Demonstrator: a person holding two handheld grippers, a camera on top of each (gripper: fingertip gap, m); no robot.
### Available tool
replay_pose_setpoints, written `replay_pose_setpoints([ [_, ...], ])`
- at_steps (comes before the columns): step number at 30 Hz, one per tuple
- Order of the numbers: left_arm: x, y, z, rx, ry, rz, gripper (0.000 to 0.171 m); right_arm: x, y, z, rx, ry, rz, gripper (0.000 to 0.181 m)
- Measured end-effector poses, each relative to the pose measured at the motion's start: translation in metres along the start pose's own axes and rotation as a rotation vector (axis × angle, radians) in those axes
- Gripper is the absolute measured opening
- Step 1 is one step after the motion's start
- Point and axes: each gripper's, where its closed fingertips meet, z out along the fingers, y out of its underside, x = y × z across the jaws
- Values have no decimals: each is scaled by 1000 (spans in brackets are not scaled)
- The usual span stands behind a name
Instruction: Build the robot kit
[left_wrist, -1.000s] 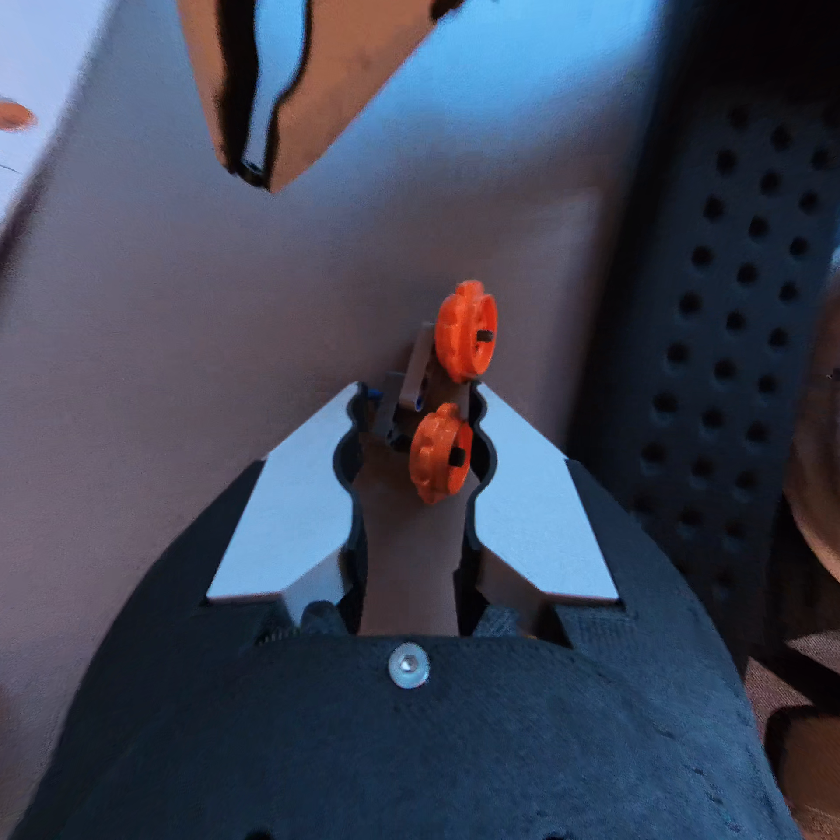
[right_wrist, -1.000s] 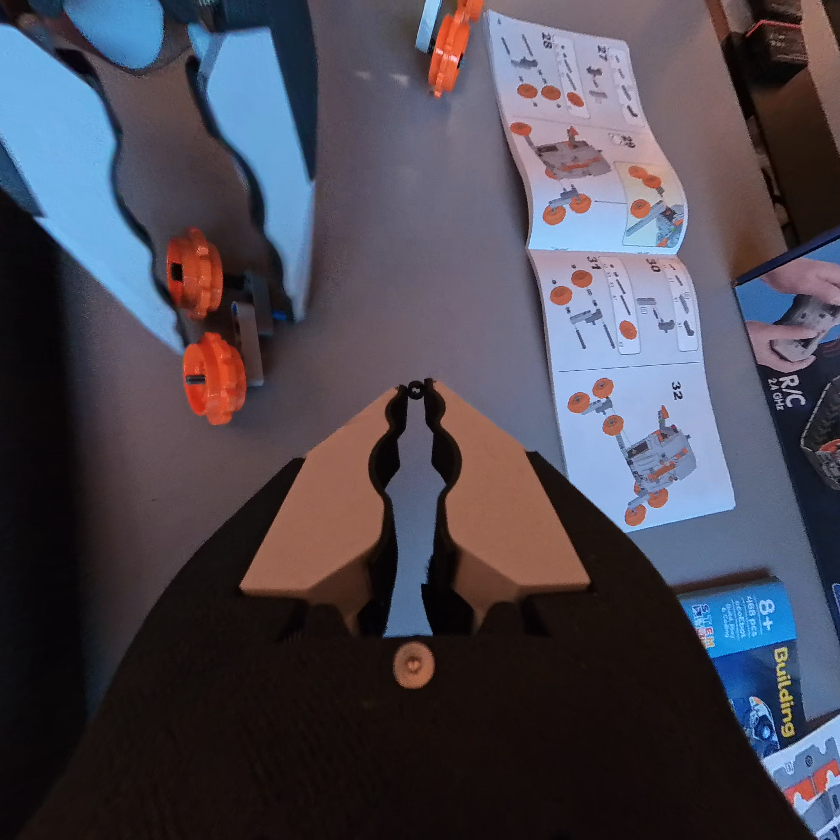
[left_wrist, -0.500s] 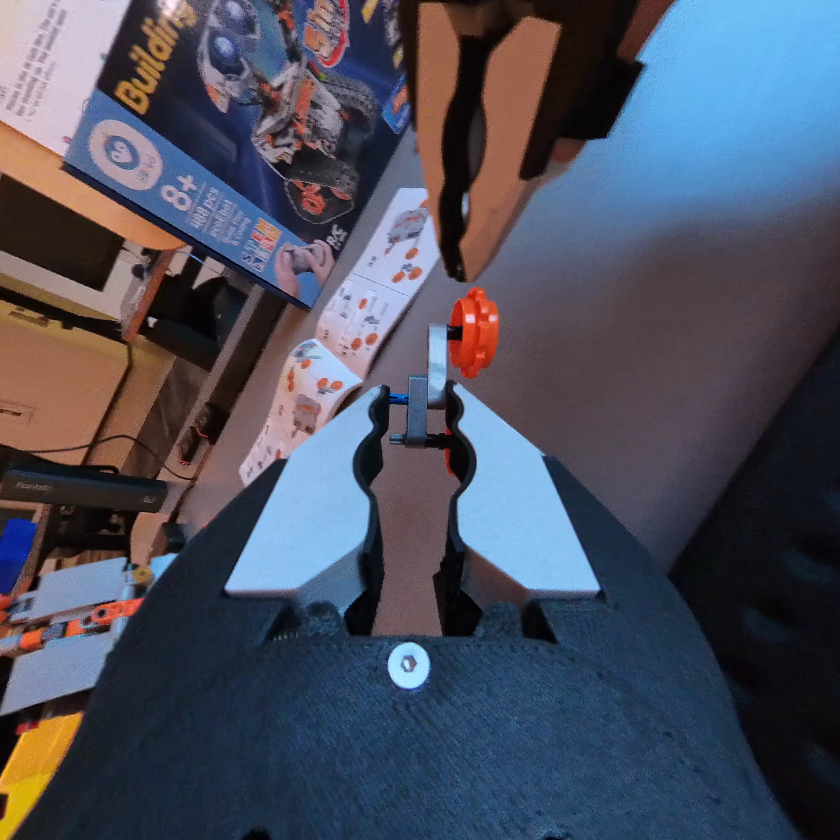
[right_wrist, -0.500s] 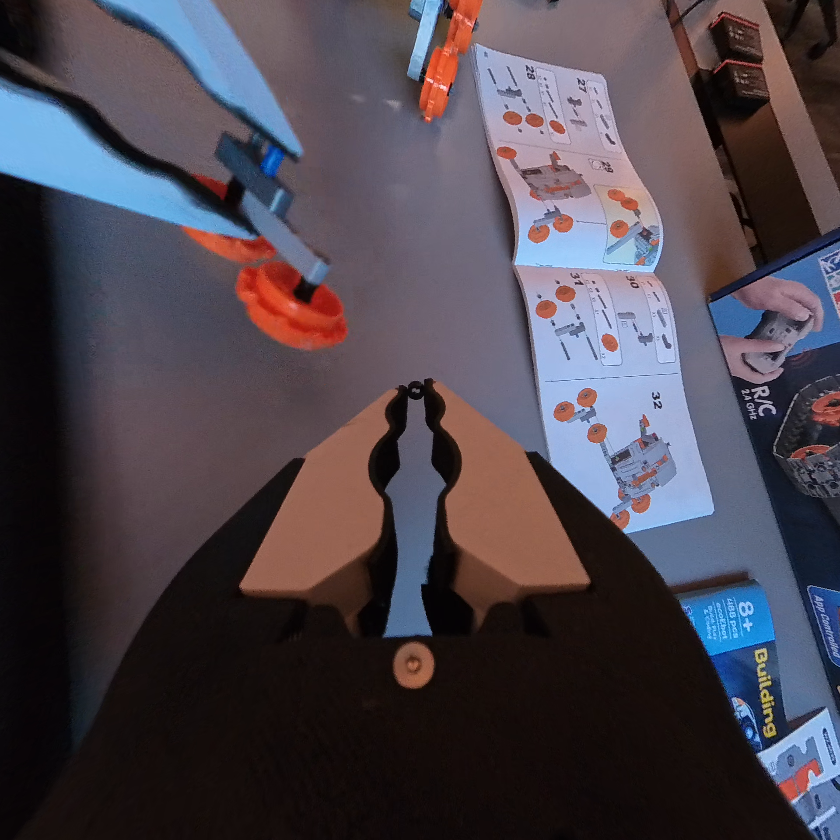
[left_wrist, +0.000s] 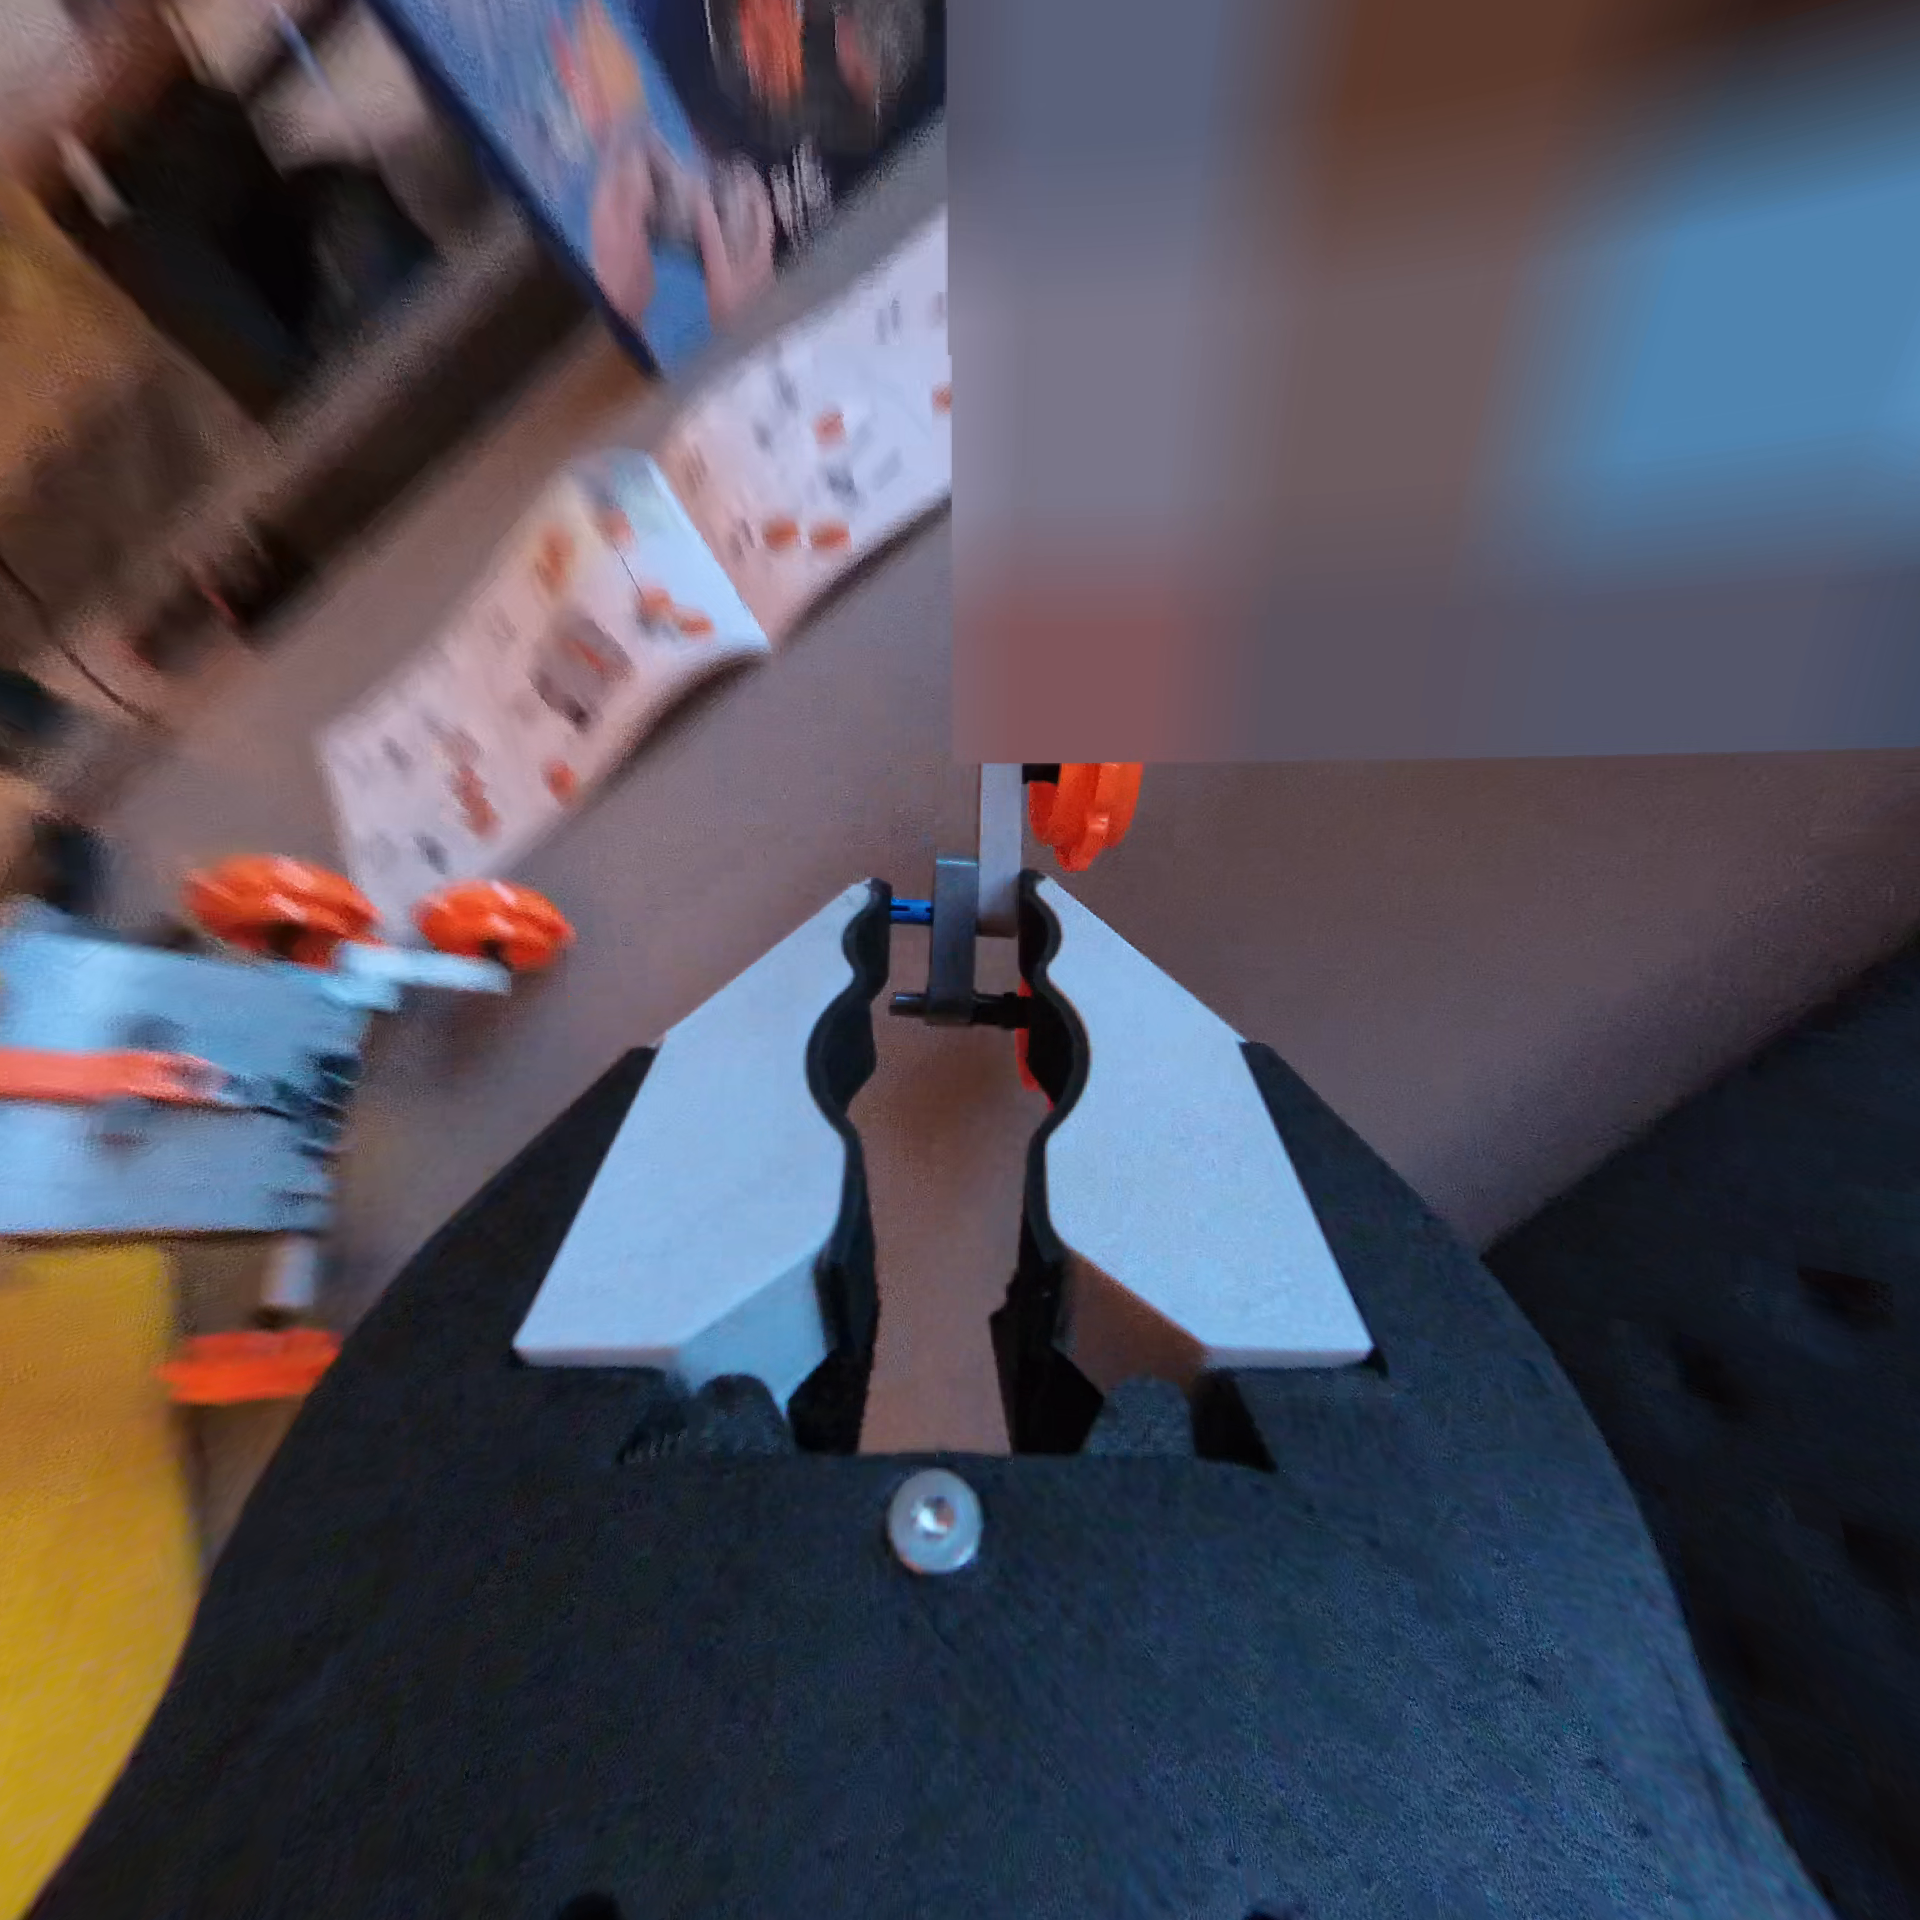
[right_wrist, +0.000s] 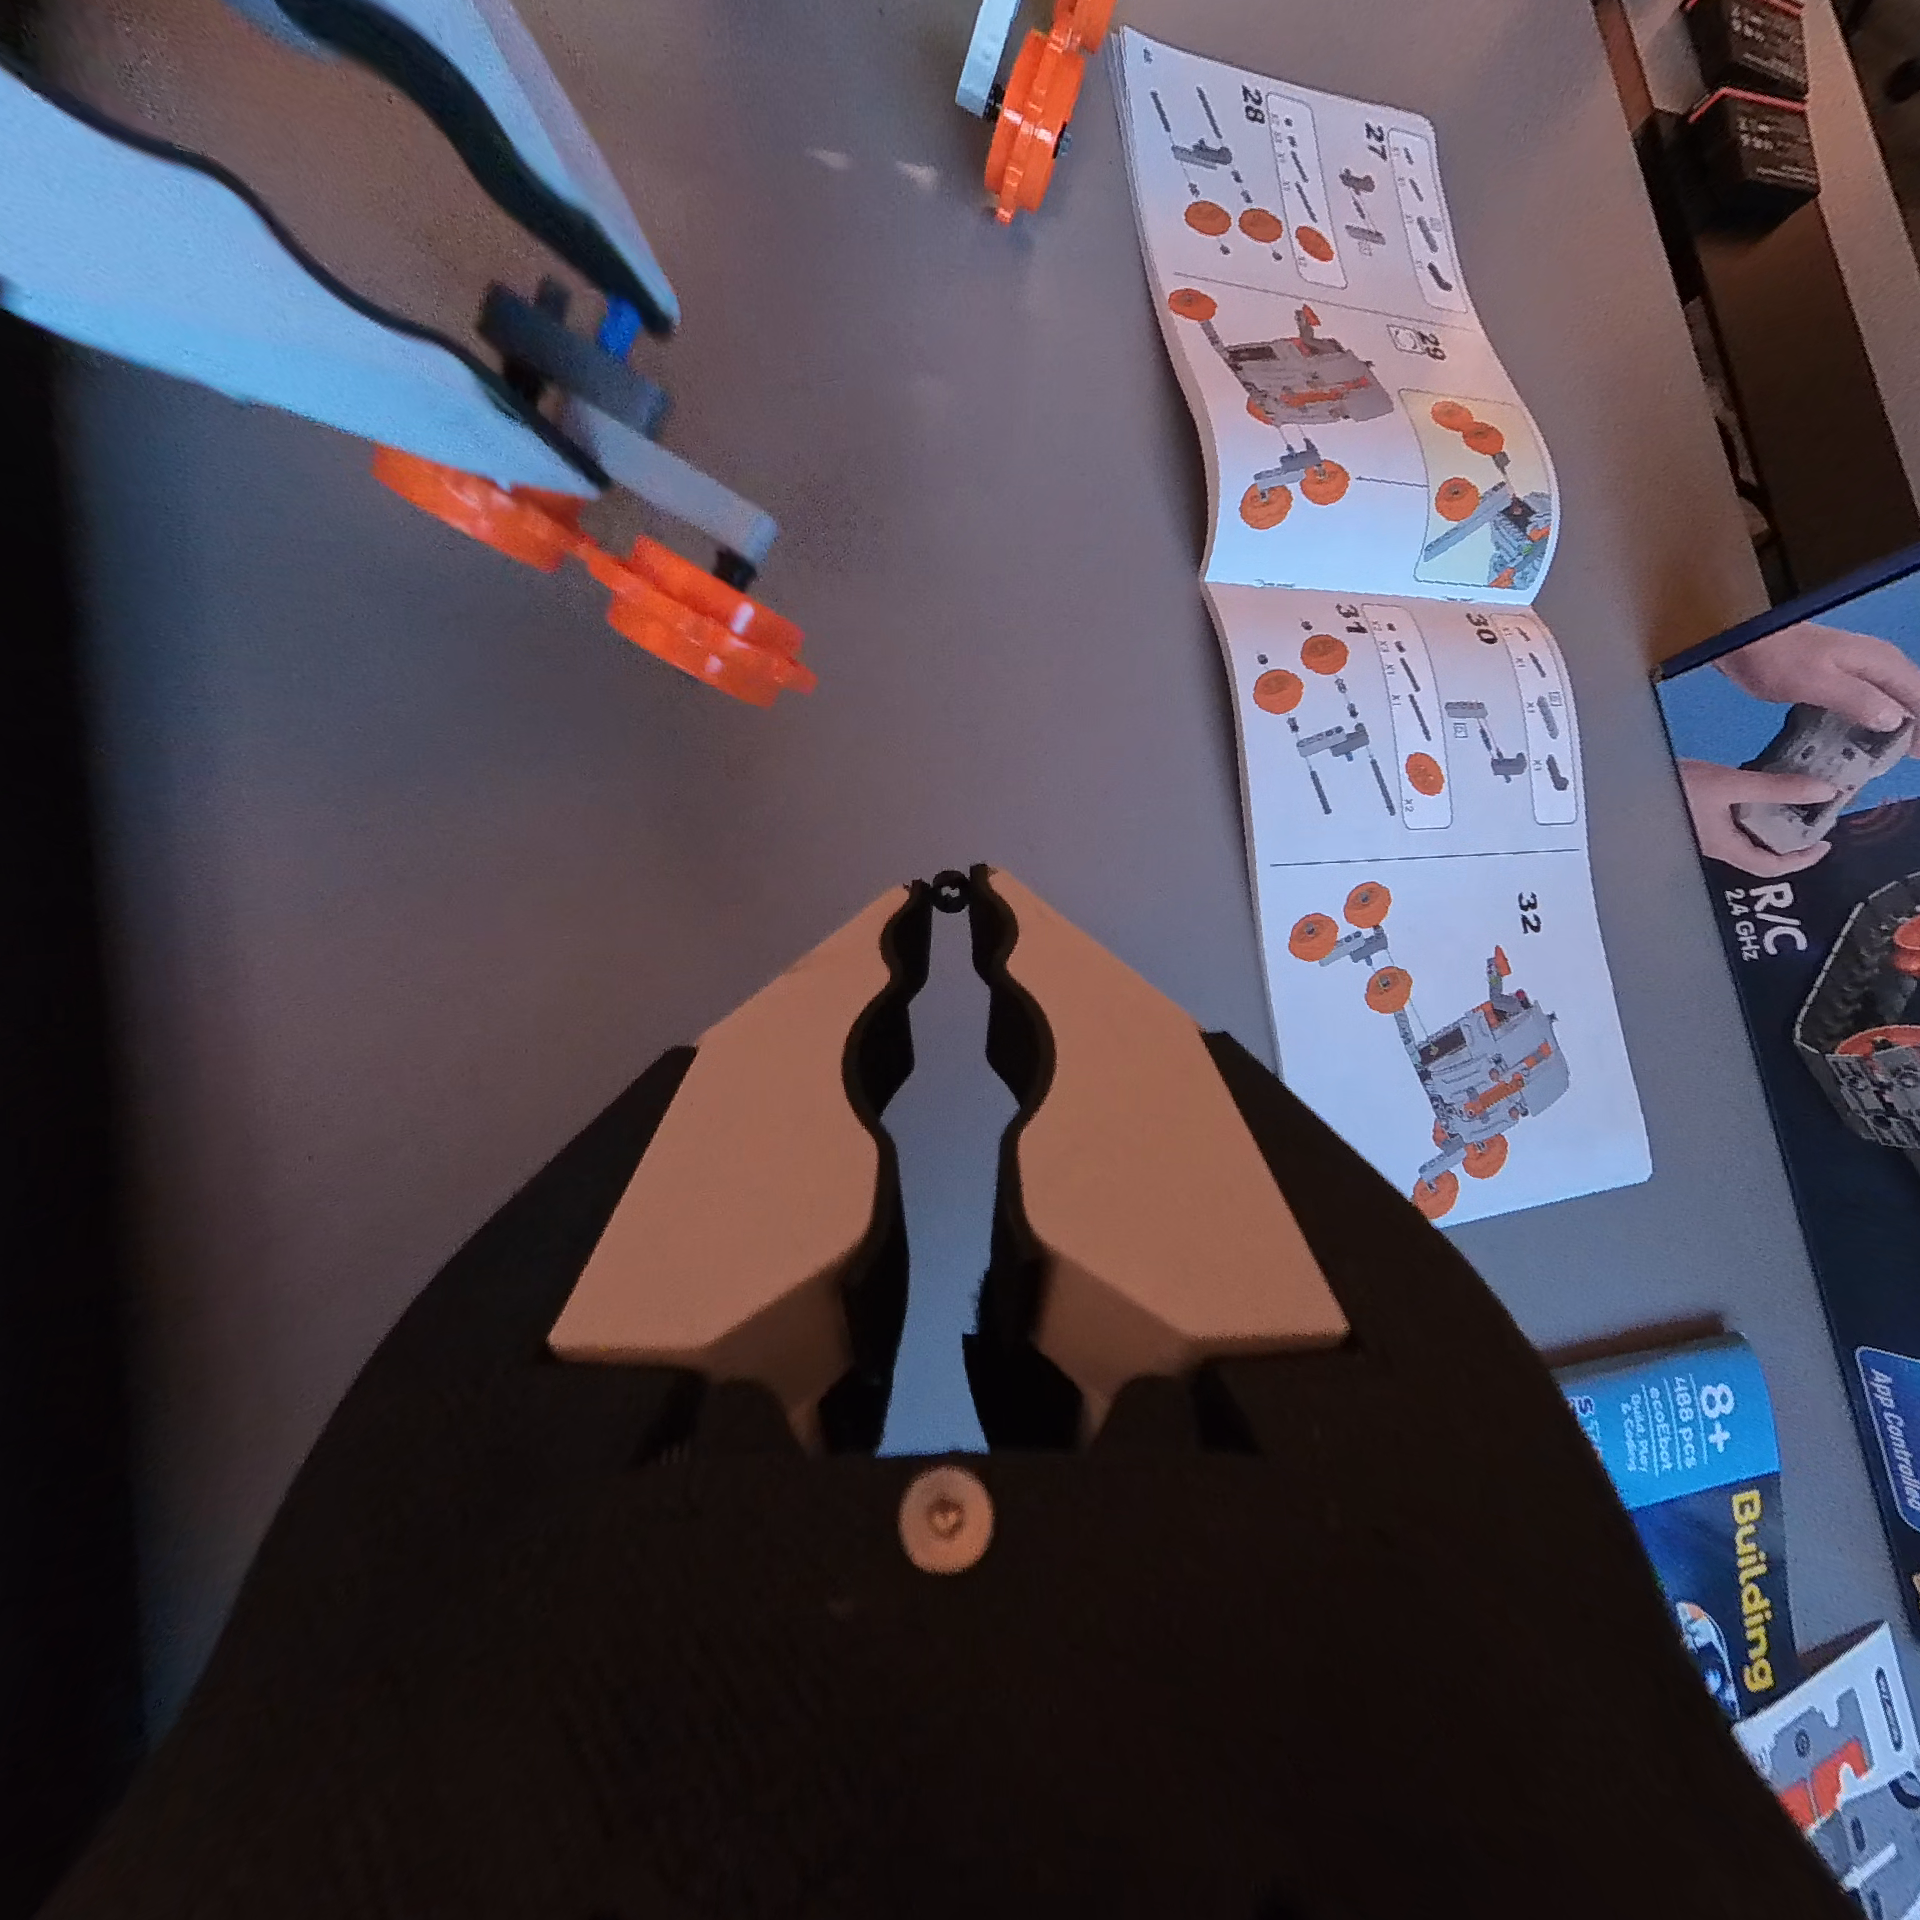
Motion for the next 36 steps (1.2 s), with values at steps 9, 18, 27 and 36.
replay_pose_setpoints([
  [9, 23, -1, 24, -160, 348, -166, 23, 1, 10, 5, -22, -31, 27, 7],
  [18, 4, 2, -16, 53, 290, -382, 39, 15, 22, 11, -1, -76, 107, 7],
  [27, 11, 7, -61, 264, 175, -342, 66, 32, 27, 12, 98, -56, 188, 7],
  [36, 51, -46, -118, 613, 408, -325, 116, 40, -5, -12, 359, 143, 186, 6],
])
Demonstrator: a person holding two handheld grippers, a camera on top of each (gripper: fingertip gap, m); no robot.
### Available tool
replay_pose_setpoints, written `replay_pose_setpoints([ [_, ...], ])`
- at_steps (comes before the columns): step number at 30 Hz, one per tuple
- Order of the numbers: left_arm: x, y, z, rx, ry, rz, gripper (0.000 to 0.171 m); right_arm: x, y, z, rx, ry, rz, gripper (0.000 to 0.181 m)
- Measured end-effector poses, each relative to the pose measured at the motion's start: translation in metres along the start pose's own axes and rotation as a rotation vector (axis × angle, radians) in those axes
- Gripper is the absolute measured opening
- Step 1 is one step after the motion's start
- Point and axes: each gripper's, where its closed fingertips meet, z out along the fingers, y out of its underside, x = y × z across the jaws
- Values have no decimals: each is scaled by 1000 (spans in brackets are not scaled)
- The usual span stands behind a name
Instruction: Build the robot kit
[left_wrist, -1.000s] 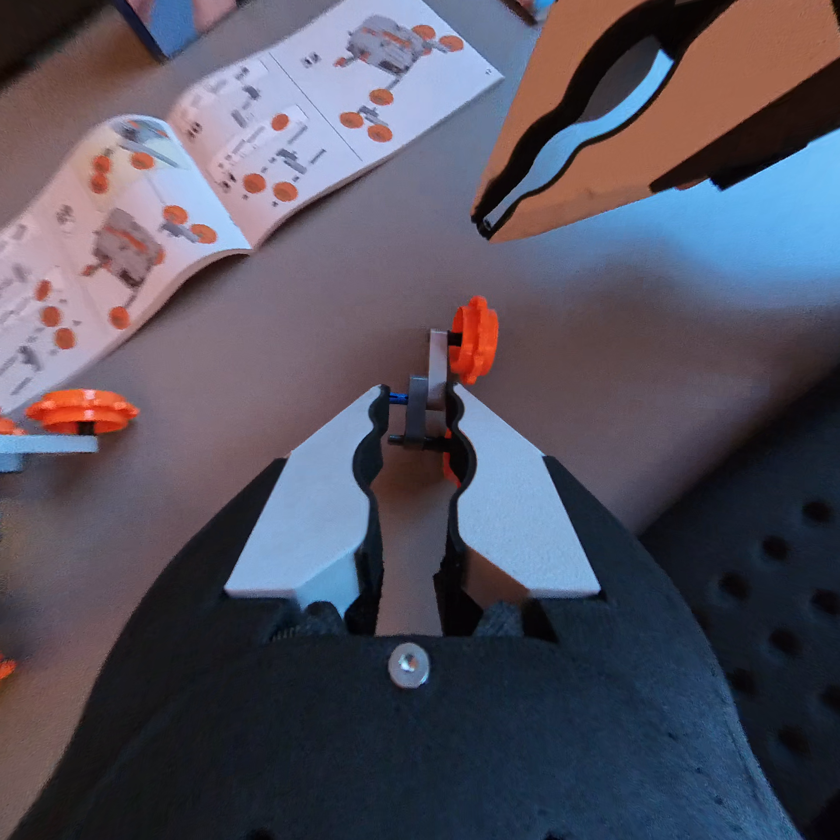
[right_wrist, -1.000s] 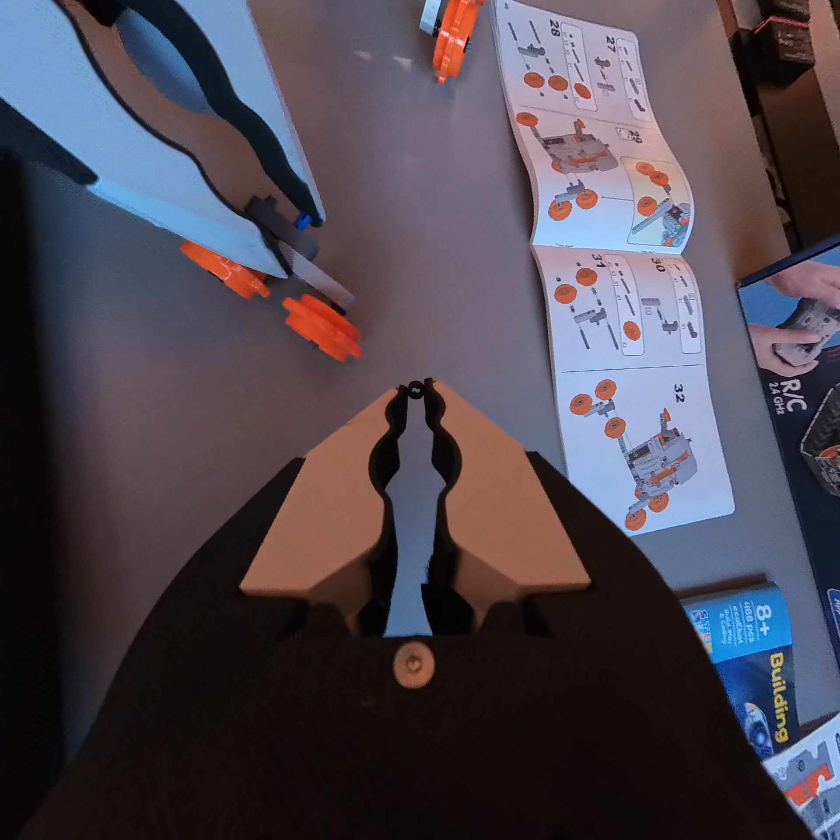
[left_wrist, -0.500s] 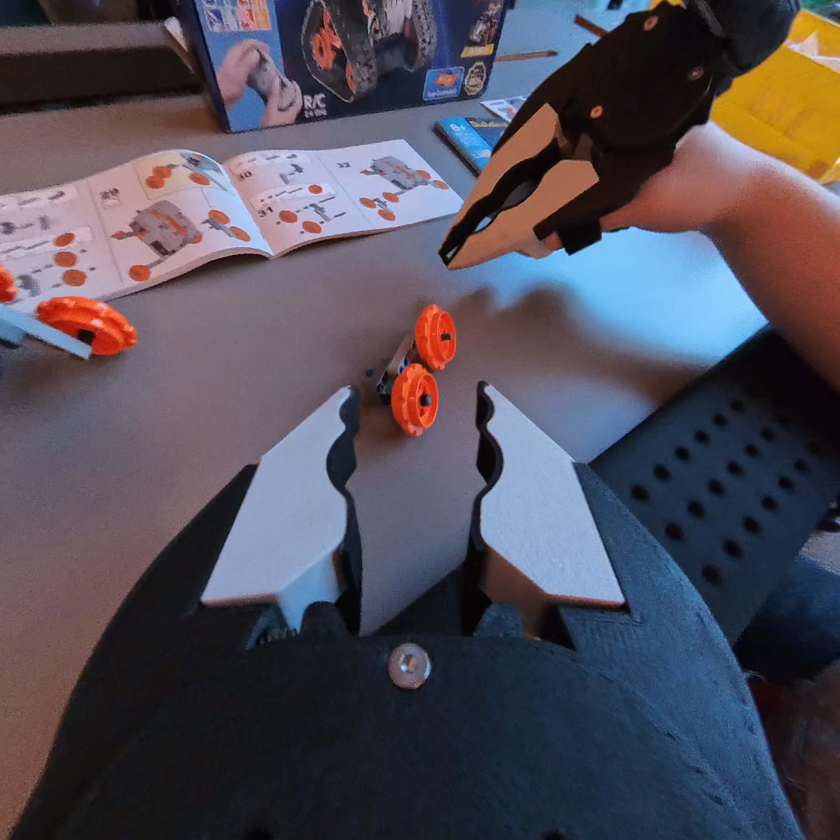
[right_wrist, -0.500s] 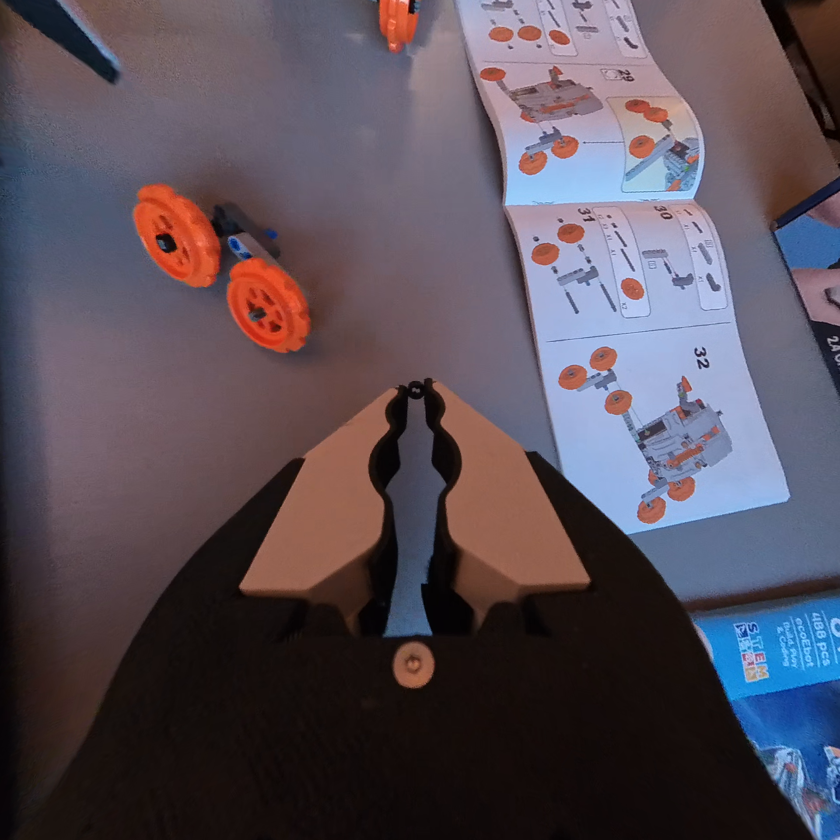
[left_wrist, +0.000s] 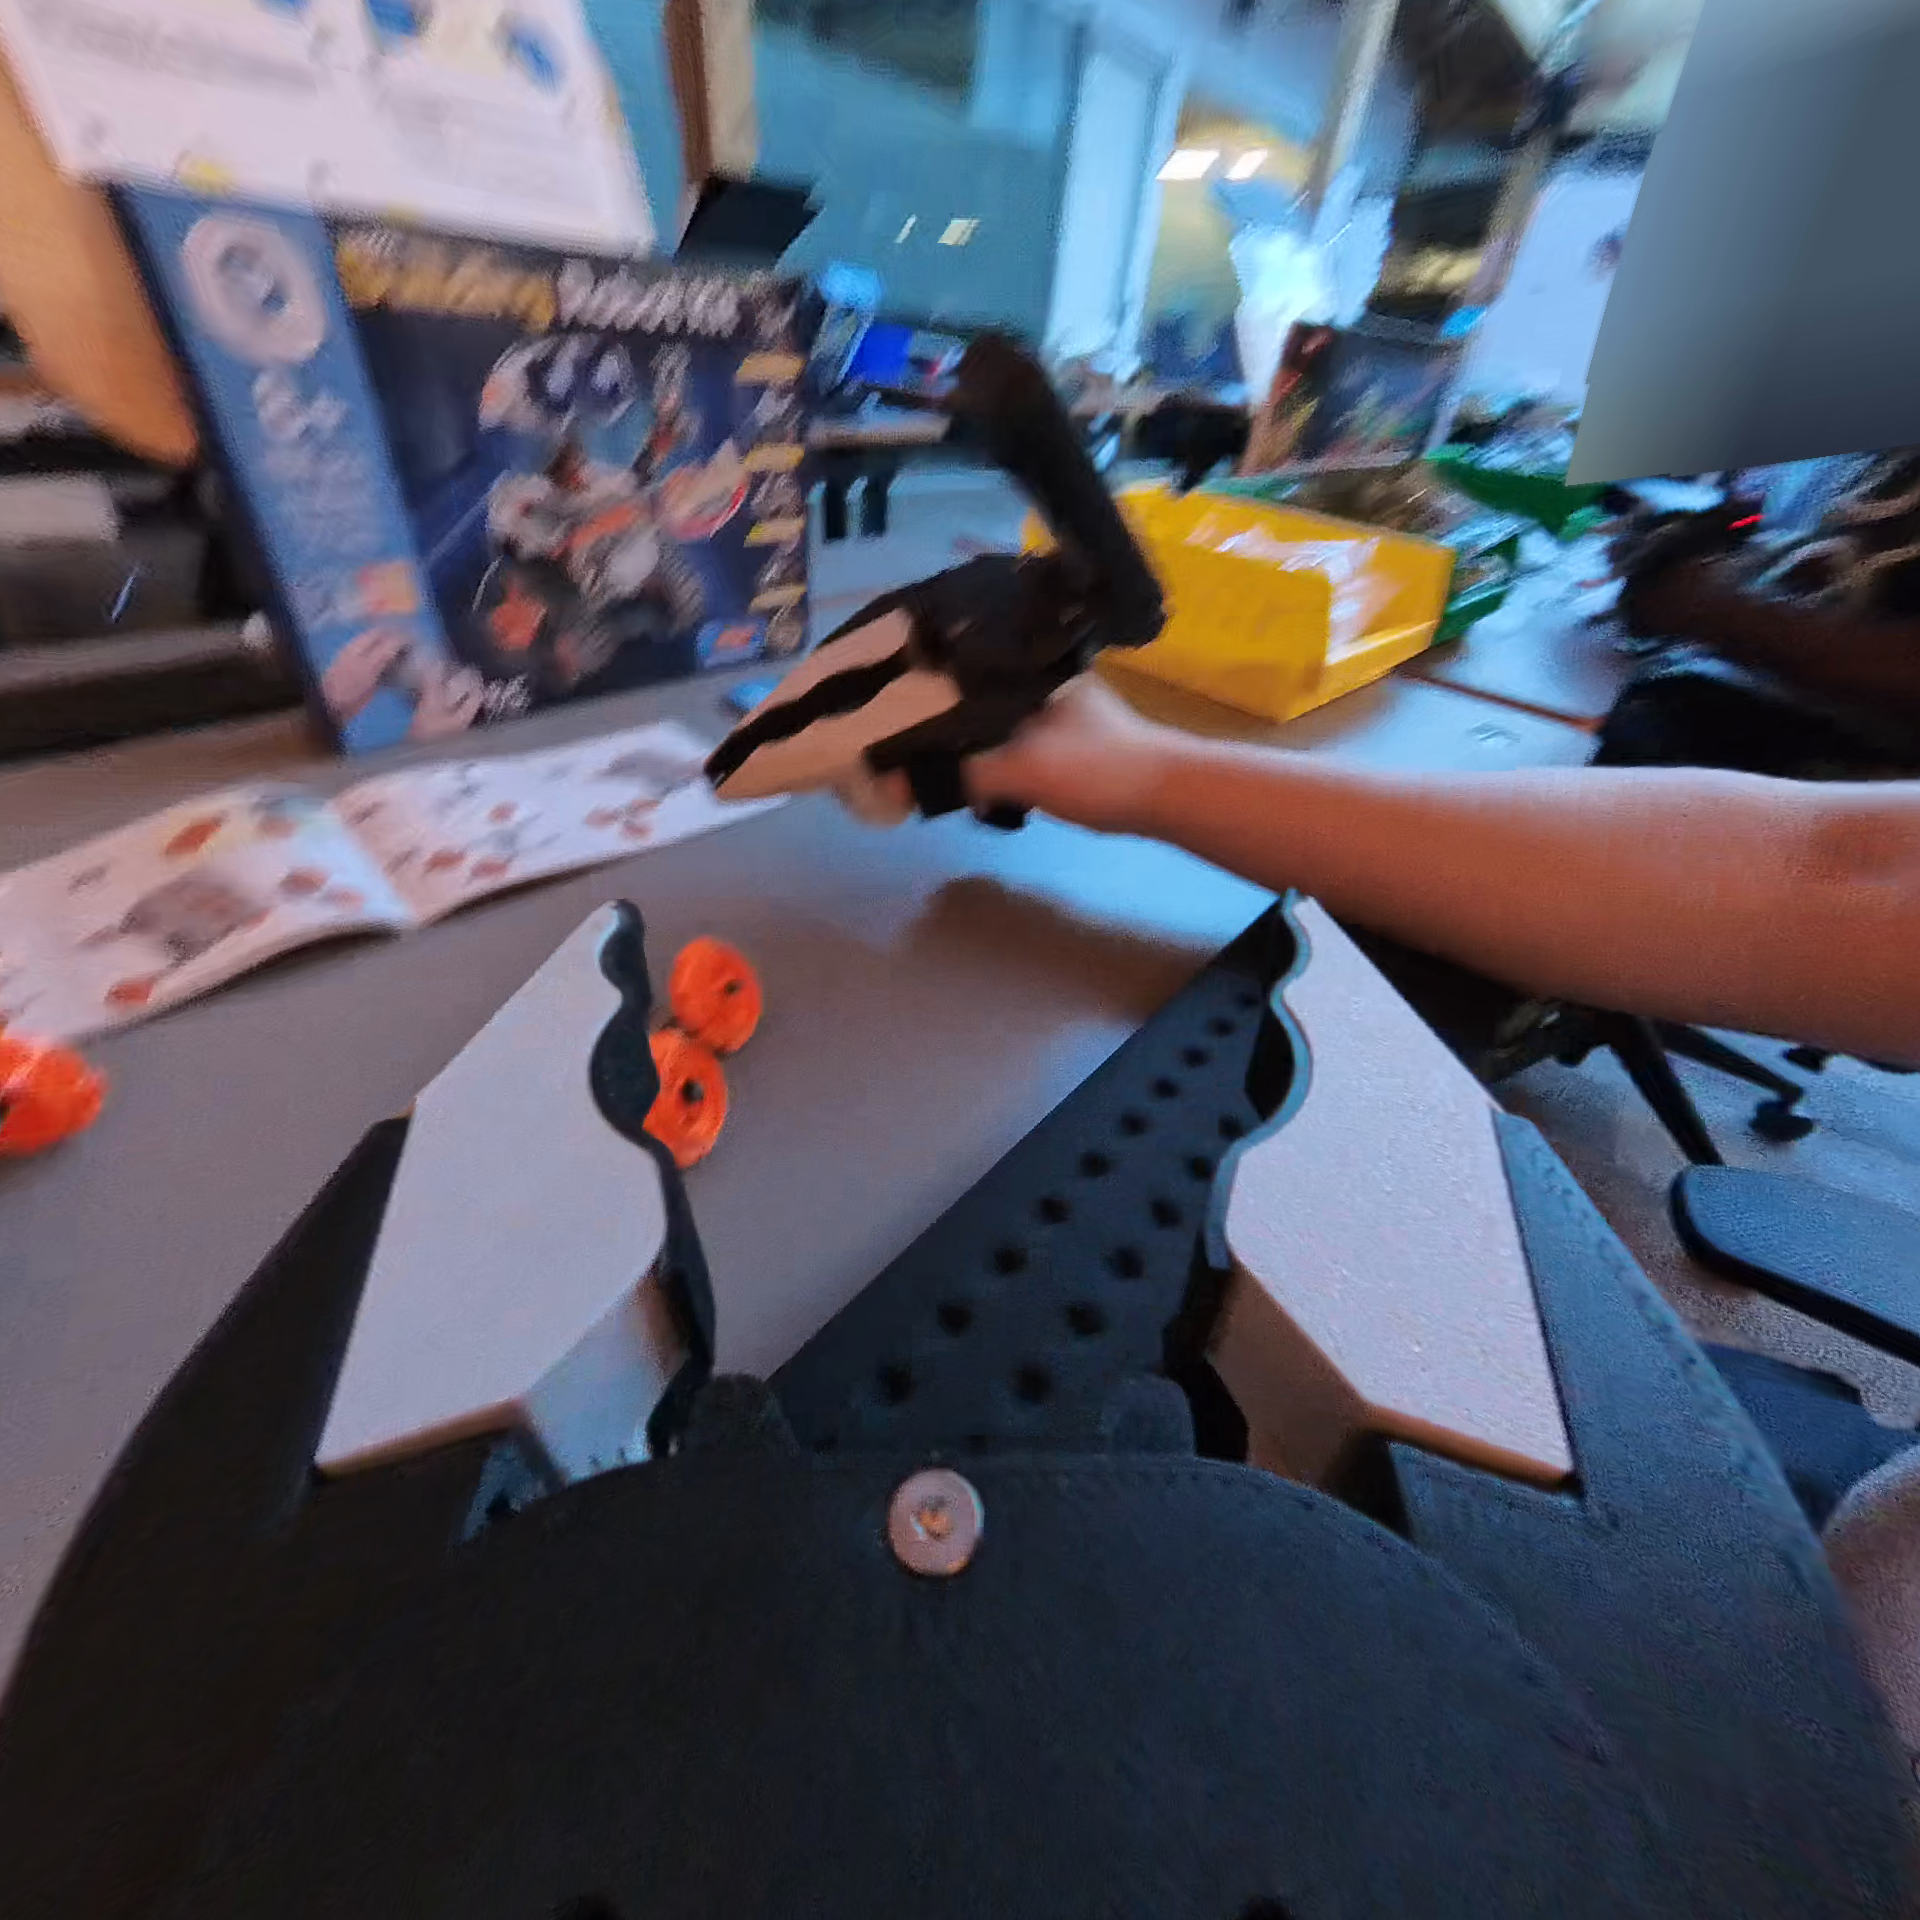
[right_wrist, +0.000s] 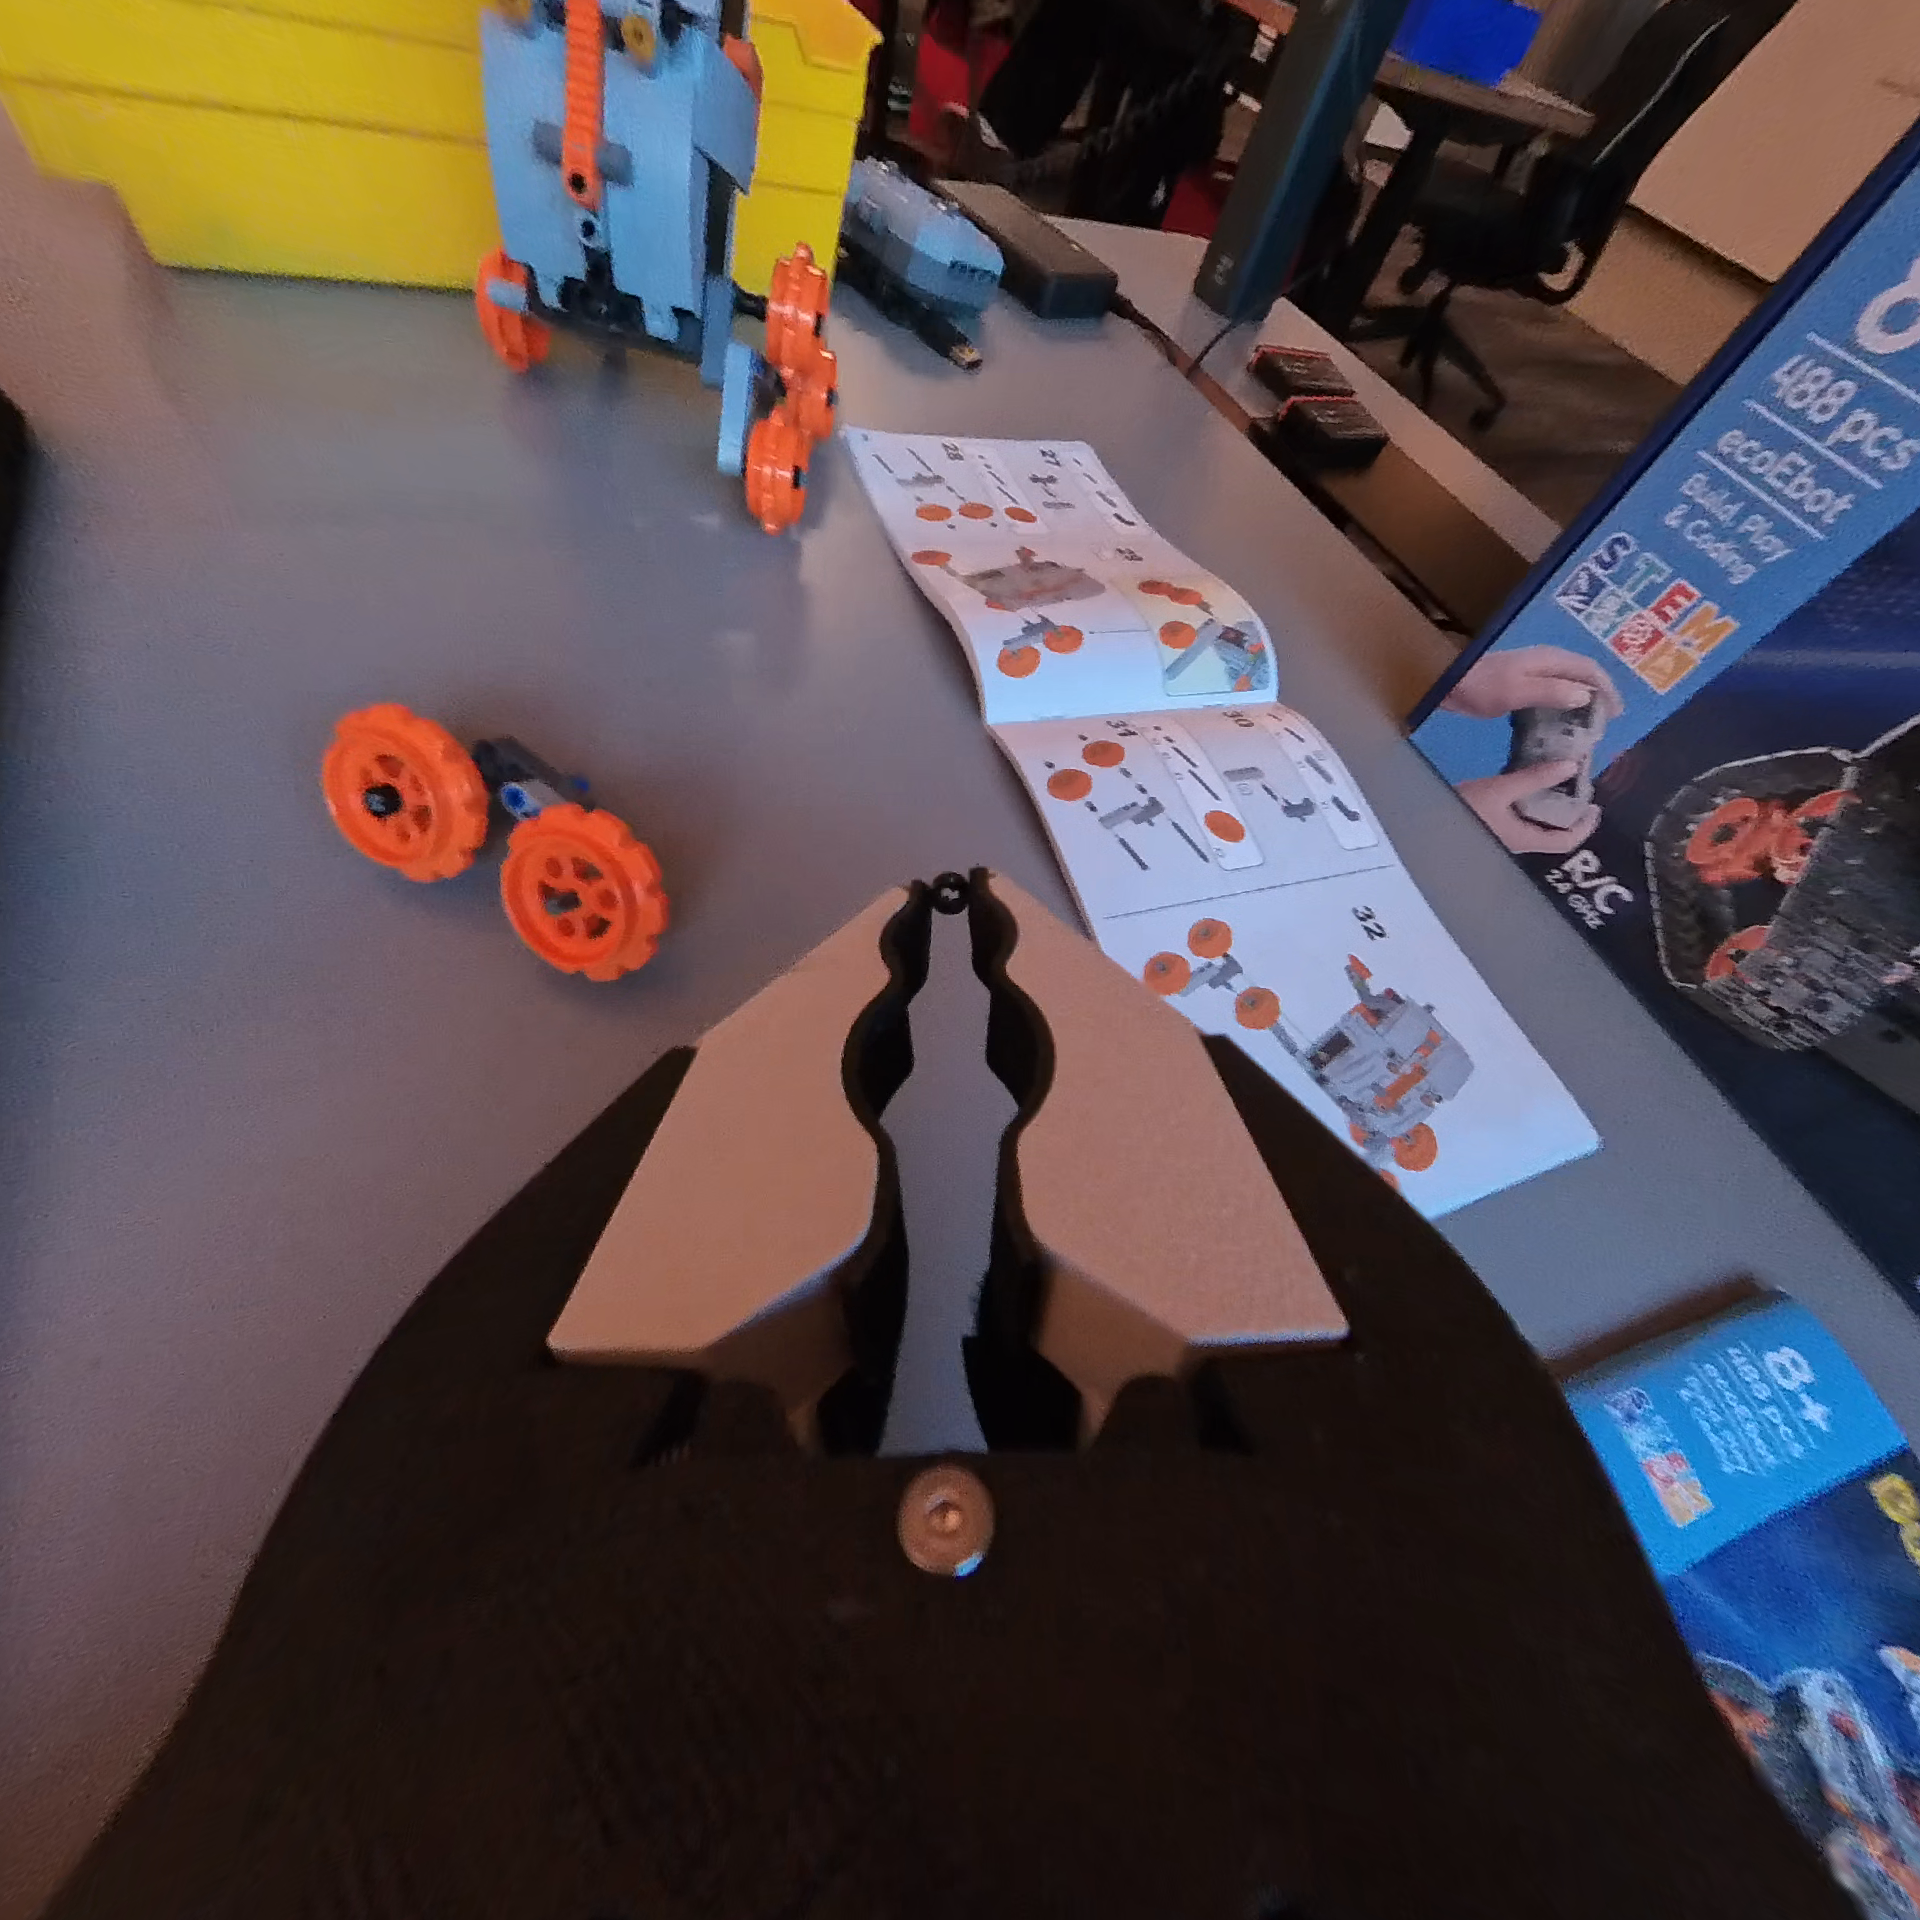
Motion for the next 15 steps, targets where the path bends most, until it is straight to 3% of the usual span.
replay_pose_setpoints([
  [3, 5, -15, 3, 155, 22, 54, 120, 18, 4, -7, -12, 71, -101, 7],
  [5, -11, -9, 17, 126, 26, 22, 118, 30, 3, -13, 34, 102, -136, 6],
  [10, -67, 24, 49, -180, 23, 118, 69, 23, 32, -11, 4, 43, -229, 7],
  [13, -73, 34, 57, -293, 144, 100, 41, 4, 19, -7, 40, -36, -164, 6],
  [15, -77, 41, 60, -368, 171, 85, 47, 1, 12, -6, 52, -44, -135, 6],
])
